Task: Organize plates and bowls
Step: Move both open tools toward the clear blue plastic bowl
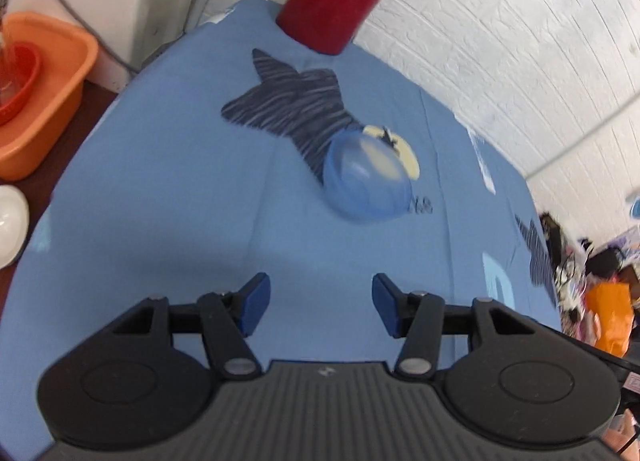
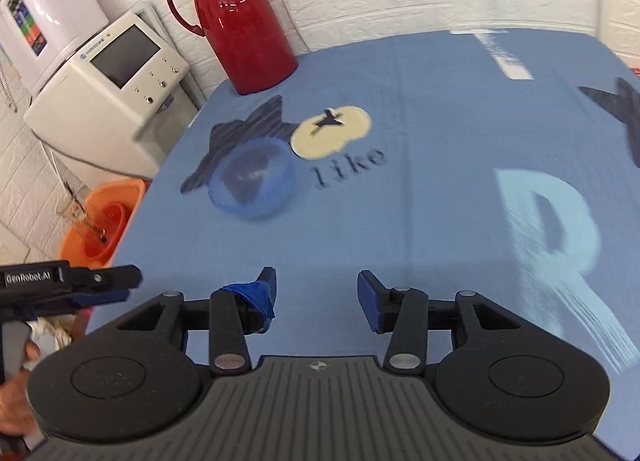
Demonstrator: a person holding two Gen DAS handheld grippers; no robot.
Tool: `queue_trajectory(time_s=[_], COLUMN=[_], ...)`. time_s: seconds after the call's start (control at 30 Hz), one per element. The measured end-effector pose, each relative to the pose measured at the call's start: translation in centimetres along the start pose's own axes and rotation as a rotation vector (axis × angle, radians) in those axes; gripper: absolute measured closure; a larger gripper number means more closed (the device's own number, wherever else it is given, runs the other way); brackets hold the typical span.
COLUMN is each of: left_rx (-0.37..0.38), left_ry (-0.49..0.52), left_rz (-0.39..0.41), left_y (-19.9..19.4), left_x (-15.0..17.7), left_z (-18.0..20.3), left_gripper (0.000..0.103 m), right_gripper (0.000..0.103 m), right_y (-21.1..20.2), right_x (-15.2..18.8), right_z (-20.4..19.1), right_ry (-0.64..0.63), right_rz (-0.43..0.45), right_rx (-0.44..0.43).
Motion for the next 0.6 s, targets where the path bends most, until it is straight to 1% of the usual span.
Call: queue_trajectory(time_s=[0.1,0.17,0.27,0.4,0.5,0.57,0.6], left_rx=[-0.006,-0.018,-0.037,-0.069,-0.09,-0.106,-0.116], left_ry=[-0.01,-0.01,-0.023,-0.02,0.004,0.013,0.014], left_rz=[0.023,0.014,-0.012,-0.03,-0.026,-0.019,-0.013], left_y=[2.4,4.1,7.0,9.7,10.6,11.1,11.3], left_x=[-2.8,-4.2,-5.7,-6.4,-6.7,-6.8,-6.8], left_z=[0.8,1.1,1.1,0.9,1.1,1.2,1.2], left_gripper=[0.049,0.049,0.049,0.049,0.049,0.05,0.056], right_gripper=[0.072,0.072,0.071,0.071,0.071,0.073,0.075], right_y=[3.5,5.8,9.0,12.1,13.3,13.5,13.6], right_x=[-3.1,-4.8,-6.4,-7.1,-7.2,-7.3,-7.3], right_z=[-1.1,-1.3,-1.0,-0.2,0.2,0.1,-0.1], right_ry=[-0.018,-0.031,-0.034,-0.03,-0.002,-0.019,-0.046], right_rz=[0.013,0.006,-0.022,-0.066,-0.071,-0.061,-0.054], right_rx=[0.011,0.034,0.046,0.075,0.043,0.021,0.027])
Point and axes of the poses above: each gripper's, at about its wrist camera, not at the fingertips, and y roughly the way its jaws point, z to its right, x to its underside, the point moved 3 cm from there along y, roughly the way its jaws point, and after that the axes turned 7 degrees about -x, right-handed, at the moved point
